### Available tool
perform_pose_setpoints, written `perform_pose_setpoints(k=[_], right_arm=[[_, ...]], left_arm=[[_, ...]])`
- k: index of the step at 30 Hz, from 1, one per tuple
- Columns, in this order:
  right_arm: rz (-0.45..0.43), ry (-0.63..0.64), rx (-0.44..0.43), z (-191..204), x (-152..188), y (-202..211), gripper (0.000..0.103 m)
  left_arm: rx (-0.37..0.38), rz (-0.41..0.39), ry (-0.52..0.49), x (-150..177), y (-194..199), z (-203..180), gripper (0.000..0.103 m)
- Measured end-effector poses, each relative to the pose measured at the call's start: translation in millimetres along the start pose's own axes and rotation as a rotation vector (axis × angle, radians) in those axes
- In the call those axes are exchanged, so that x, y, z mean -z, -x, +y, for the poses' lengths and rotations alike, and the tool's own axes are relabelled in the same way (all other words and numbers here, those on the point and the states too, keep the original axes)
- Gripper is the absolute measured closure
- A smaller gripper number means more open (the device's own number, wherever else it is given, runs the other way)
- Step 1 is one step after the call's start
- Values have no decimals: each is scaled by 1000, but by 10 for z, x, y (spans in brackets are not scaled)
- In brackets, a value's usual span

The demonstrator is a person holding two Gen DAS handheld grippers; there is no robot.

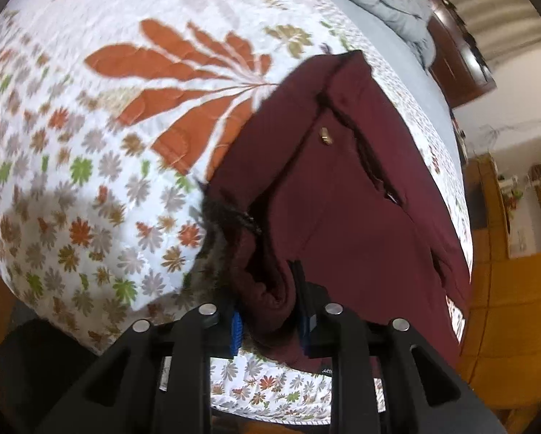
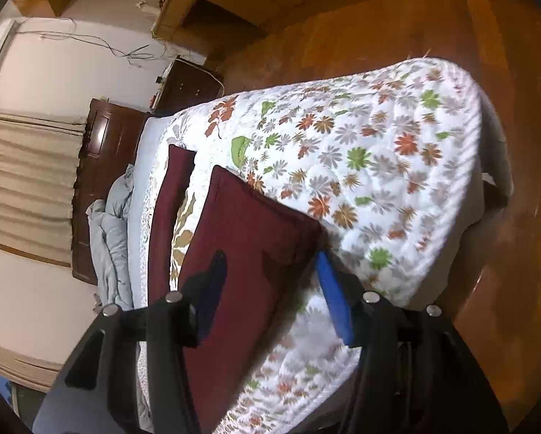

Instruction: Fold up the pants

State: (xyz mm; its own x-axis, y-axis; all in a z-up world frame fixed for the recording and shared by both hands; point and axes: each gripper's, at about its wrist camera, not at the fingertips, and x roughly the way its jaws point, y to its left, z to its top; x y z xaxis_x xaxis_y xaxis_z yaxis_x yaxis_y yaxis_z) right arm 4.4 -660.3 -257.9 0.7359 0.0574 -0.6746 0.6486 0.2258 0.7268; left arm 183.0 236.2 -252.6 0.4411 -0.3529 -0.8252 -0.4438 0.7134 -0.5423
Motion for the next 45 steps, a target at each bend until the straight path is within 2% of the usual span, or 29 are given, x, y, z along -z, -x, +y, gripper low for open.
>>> perform_pose_setpoints(k=[1,4,6,9,11,13,15,17,18,19,20,21,22,23,24,25,27,29,31,32,33,34,35,37,39,41,45], right_arm=[[-1,5,-2,21,-17,-48,50],[-30,16,-13,55,-13,-15,83],[-28,47,-34,147,18,38,84],[-22,99,-42,294,83,165,84],[-15,137,-21,322,105,182,84],[29,128,26,182,88,55,84],[79,125,70,30,83,-125,83],[79,164,79,56,86,-121,80],[65,191,102,111,81,-75,78],[35,216,138,174,78,-13,70],[-32,259,192,279,82,114,67],[-101,327,224,440,112,255,67],[-131,389,220,588,160,330,67],[-132,452,201,745,209,341,67],[-101,502,177,886,252,284,67],[-28,545,146,1032,314,132,66],[71,558,139,1138,382,-184,68],[102,526,172,1028,323,-377,64],[150,469,226,756,245,-498,63],[162,461,222,673,216,-502,76],[158,462,223,679,175,-460,78],[149,474,233,735,159,-405,70],[122,503,246,850,142,-346,52],[89,569,236,1122,142,-263,40],[117,594,214,1344,85,-363,38],[147,611,189,1553,36,-537,38],[201,639,167,1882,108,-938,37]], left_arm=[[-29,-17,9,12,13,19,86],[-75,-77,45,58,107,14,90],[-57,-134,92,62,270,87,91],[-21,-135,152,85,362,264,91],[-33,-158,153,127,441,310,91],[-37,-177,184,143,462,424,91],[-45,-147,217,180,371,516,90],[-86,-140,134,187,344,361,87],[-97,-135,116,191,345,308,82],[-105,-125,101,180,351,272,80],[-99,-127,95,158,411,272,77],[-95,-141,99,124,487,281,64],[-145,-182,87,89,641,274,54],[-193,-233,46,50,787,229,51],[-212,-267,4,10,883,176,45],[-221,-313,-55,-83,1020,77,38],[-180,-335,-105,-273,1118,-34,25],[-103,-330,-150,-523,1123,-250,21],[-35,-332,-192,-696,1070,-444,7],[-6,-322,-216,-837,993,-552,7],[16,-299,-239,-973,906,-637,4],[41,-258,-264,-1096,798,-724,4],[61,-190,-291,-1277,622,-850,4],[40,-111,-323,-1549,324,-1031,4],[26,-24,-398,-1876,-43,-1235,4],[49,49,-440,-2075,-341,-1318,4],[46,124,-478,-2427,-907,-1340,4]])
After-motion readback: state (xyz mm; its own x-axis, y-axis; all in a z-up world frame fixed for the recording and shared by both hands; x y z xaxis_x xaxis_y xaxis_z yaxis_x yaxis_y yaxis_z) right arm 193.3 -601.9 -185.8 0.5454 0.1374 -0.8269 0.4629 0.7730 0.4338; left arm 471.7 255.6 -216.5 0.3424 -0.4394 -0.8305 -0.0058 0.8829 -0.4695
